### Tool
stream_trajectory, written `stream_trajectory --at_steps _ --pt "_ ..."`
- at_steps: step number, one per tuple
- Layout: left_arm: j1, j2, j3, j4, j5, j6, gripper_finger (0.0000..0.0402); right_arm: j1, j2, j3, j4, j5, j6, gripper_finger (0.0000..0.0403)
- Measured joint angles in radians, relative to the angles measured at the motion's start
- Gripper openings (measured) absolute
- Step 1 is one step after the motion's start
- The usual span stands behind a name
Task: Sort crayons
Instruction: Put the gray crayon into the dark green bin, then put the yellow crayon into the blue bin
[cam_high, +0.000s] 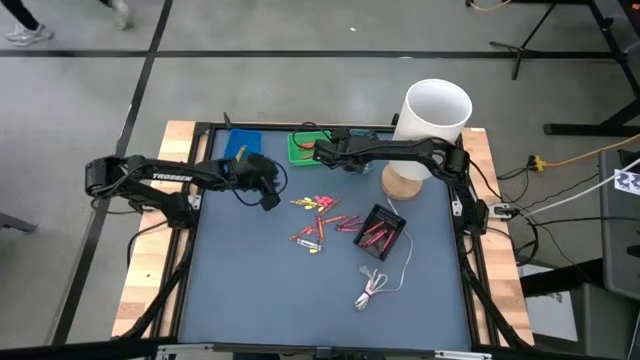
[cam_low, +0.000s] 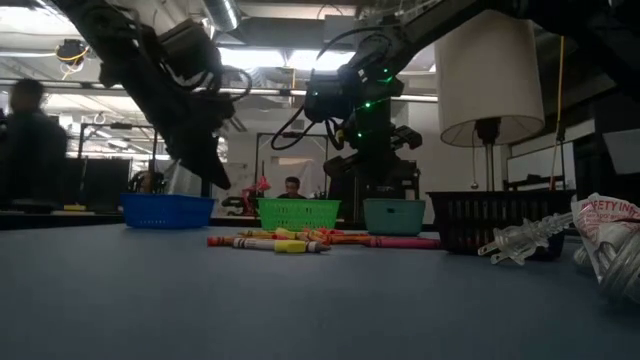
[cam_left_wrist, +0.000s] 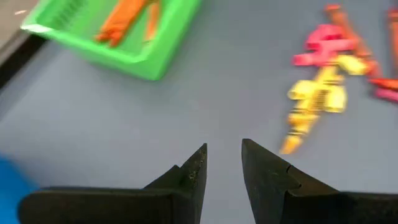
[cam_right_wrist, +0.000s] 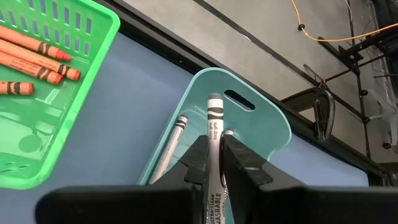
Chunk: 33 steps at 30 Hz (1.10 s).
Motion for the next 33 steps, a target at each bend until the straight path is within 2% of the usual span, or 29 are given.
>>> stream_trajectory --at_steps 3,10,15,24,33 --pt "-0.042 0.0 0.0 0.019 0.027 0.0 0.0085 0.0 0.0 0.0 0.0 0.0 0.001 0.0053" --pt "-0.111 0.0 0.0 0.027 0.024 0.0 0.0085 0.0 0.0 0.0 0.0 0.0 0.004 0.0139" --pt "-0.146 0.0 0.0 0.048 0.022 0.001 0.0085 0.0 0.0 0.0 0.0 0.0 0.004 0.0176" --pt "-0.175 0.022 0.0 0.118 0.022 0.049 0.0085 0.0 0.0 0.0 0.0 0.0 0.004 0.0184" --pt "-0.173 0.199 0.0 0.245 0.022 0.107 0.0085 0.0 0.0 0.0 0.0 -0.014 0.003 0.0182"
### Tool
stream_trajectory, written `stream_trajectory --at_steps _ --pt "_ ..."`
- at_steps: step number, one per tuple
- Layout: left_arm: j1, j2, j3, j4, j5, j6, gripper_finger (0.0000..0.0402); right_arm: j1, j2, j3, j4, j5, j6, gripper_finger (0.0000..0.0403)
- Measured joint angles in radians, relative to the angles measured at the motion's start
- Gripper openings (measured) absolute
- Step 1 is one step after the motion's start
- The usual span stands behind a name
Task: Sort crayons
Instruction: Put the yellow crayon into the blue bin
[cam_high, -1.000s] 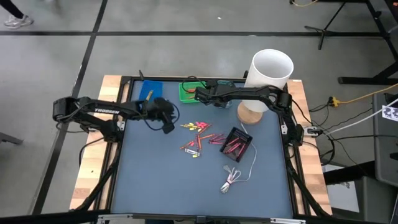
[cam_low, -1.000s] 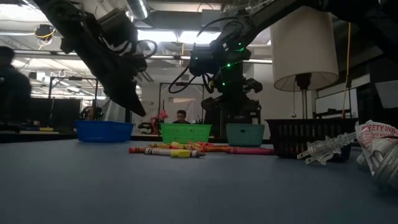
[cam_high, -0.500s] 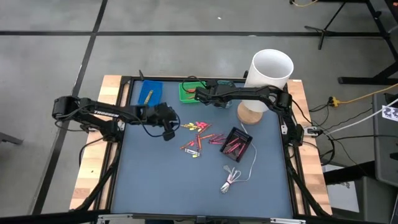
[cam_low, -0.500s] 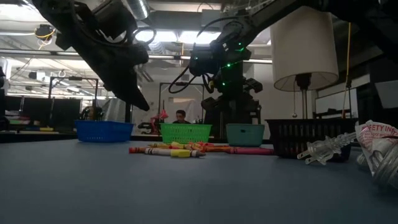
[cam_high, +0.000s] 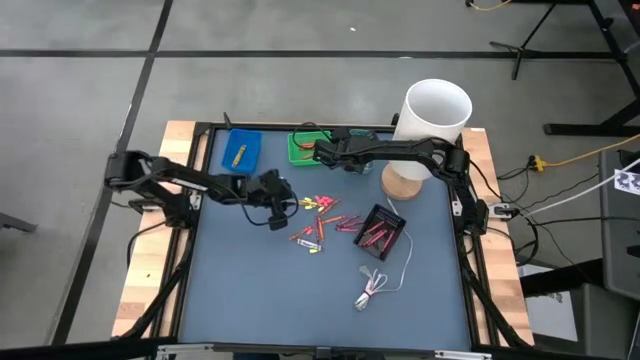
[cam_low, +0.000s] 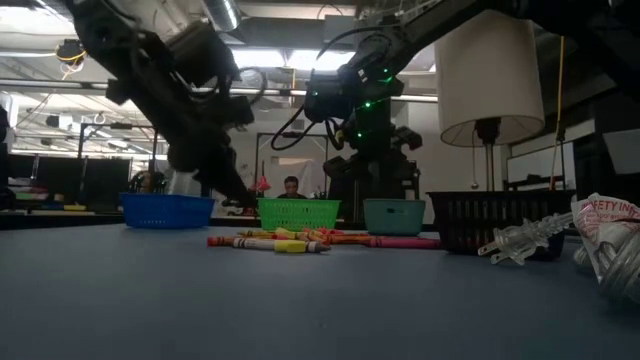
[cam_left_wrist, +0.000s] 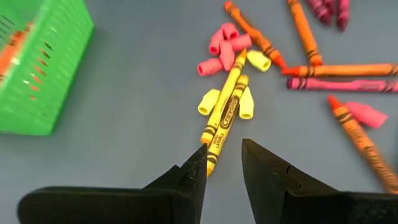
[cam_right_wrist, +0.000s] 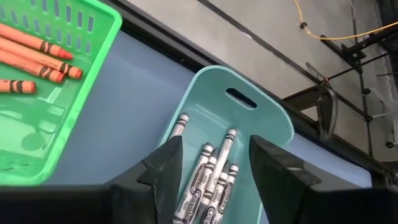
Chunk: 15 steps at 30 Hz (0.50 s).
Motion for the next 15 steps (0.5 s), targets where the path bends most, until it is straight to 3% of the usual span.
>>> stream_trajectory --at_steps 8,15 --pt "0.023 0.14 0.0 0.085 0.003 0.016 0.0085 0.0 0.0 0.0 0.0 -0.031 0.0 0.0182" --pt "0.046 0.17 0.001 0.092 0.057 0.023 0.0085 0.0 0.0 0.0 0.0 -0.031 0.0 0.0182"
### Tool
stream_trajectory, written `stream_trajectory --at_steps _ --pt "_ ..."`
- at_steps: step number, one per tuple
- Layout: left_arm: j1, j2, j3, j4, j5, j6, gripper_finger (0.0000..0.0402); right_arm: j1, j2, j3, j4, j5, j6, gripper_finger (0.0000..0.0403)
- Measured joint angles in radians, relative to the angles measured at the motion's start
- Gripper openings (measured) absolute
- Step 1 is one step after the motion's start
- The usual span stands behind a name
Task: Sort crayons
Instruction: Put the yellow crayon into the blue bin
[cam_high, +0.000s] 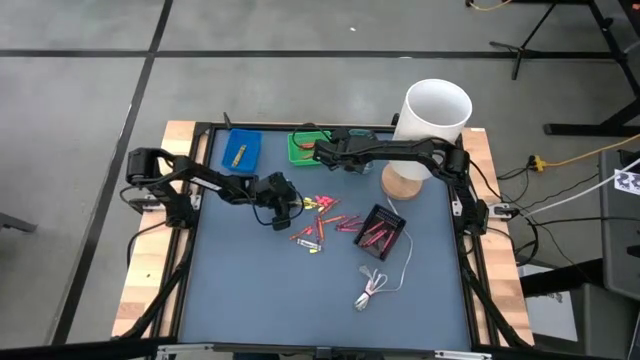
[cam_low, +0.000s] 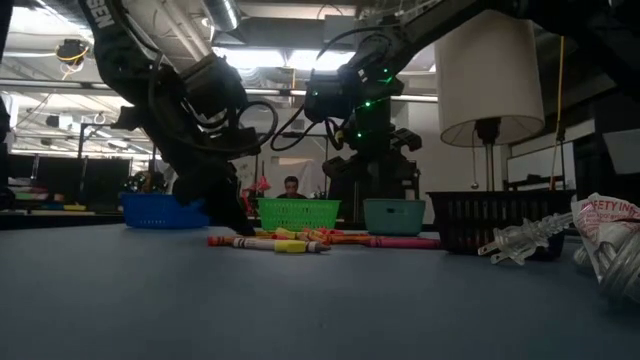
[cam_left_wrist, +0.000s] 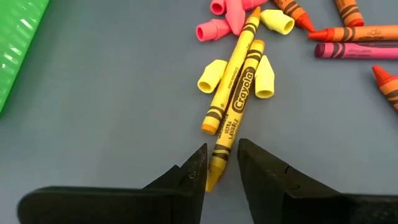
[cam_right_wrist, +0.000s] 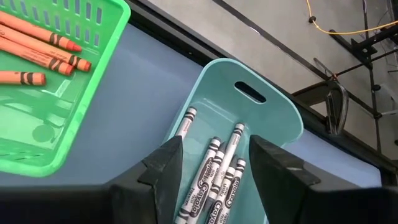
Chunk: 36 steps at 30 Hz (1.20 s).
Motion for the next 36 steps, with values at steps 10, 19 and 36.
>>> stream_trajectory --at_steps 10,19,36 --pt "0.0 0.0 0.0 -0.01 0.04 -0.001 0.005 0.005 0.0 0.0 0.0 -0.059 -0.001 0.0182" --pt "0.0 0.0 0.0 -0.012 0.038 -0.003 0.0006 0.069 -0.002 0.0 0.0 0.028 -0.06 0.0182" --pt "-0.02 -0.051 -0.003 -0.045 0.047 -0.06 0.0003 0.305 -0.059 0.001 -0.065 0.009 -0.159 0.0182"
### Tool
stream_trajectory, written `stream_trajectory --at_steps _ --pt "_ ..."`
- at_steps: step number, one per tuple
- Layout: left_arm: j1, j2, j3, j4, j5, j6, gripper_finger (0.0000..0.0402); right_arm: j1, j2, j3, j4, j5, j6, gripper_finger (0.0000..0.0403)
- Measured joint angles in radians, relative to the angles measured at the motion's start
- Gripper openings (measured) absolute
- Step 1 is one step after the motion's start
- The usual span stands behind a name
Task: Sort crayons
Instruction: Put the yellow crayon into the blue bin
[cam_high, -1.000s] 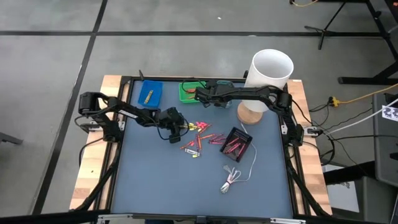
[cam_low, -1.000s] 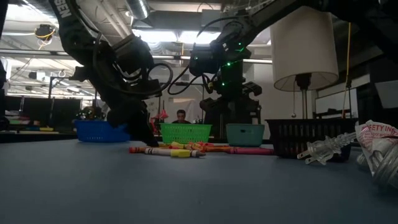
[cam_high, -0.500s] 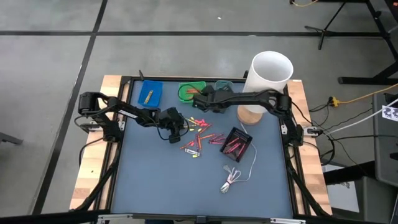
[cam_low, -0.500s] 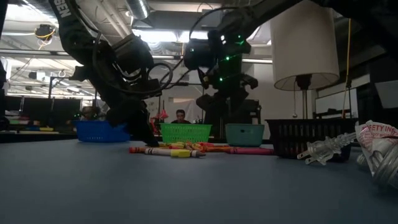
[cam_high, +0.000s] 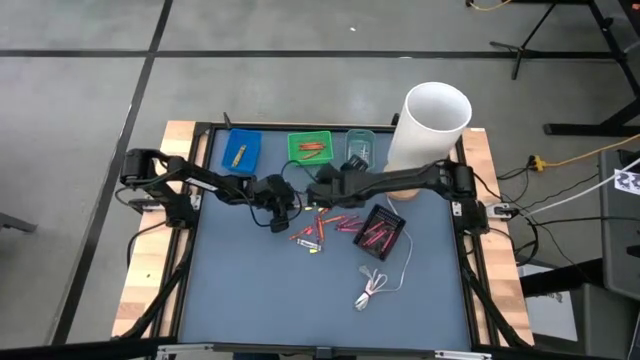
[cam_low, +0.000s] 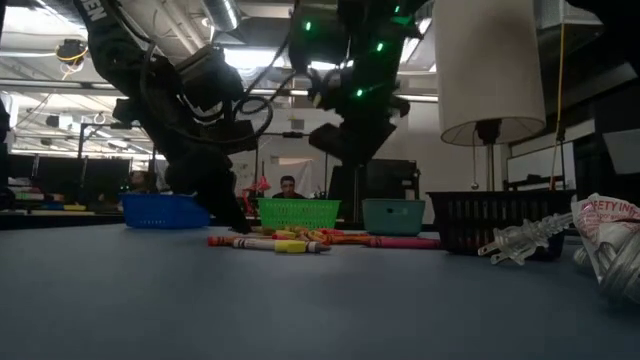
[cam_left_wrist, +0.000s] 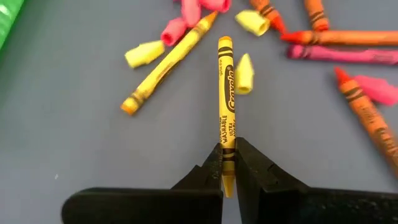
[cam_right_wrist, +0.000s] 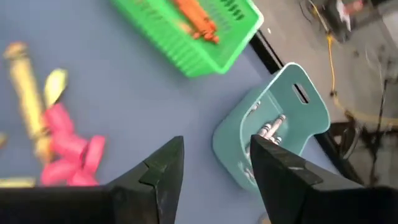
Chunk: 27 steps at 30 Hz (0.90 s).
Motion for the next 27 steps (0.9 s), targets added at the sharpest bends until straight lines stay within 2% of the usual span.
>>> stream_trajectory --at_steps 7,11,14,20,27 --pt "-0.049 -0.057 0.0 -0.035 -0.003 -0.027 0.0003 0.095 -0.027 0.0 -0.084 -0.103 -0.1 0.0182" --pt "-0.065 -0.121 0.001 -0.052 -0.01 -0.038 0.0003 0.138 -0.035 0.0 -0.103 -0.204 -0.16 0.0182" --pt "-0.064 -0.179 0.001 -0.081 -0.054 -0.056 0.0003 0.167 -0.035 0.0 -0.101 -0.281 -0.225 0.0182" --pt "-0.05 -0.321 0.002 -0.163 -0.27 -0.053 0.0003 0.203 -0.035 0.0 -0.085 -0.354 -0.314 0.0182" --pt "0.015 -0.47 0.002 -0.246 -0.633 0.0 0.0004 0.205 -0.035 0.0 -0.038 -0.357 -0.343 0.0182"
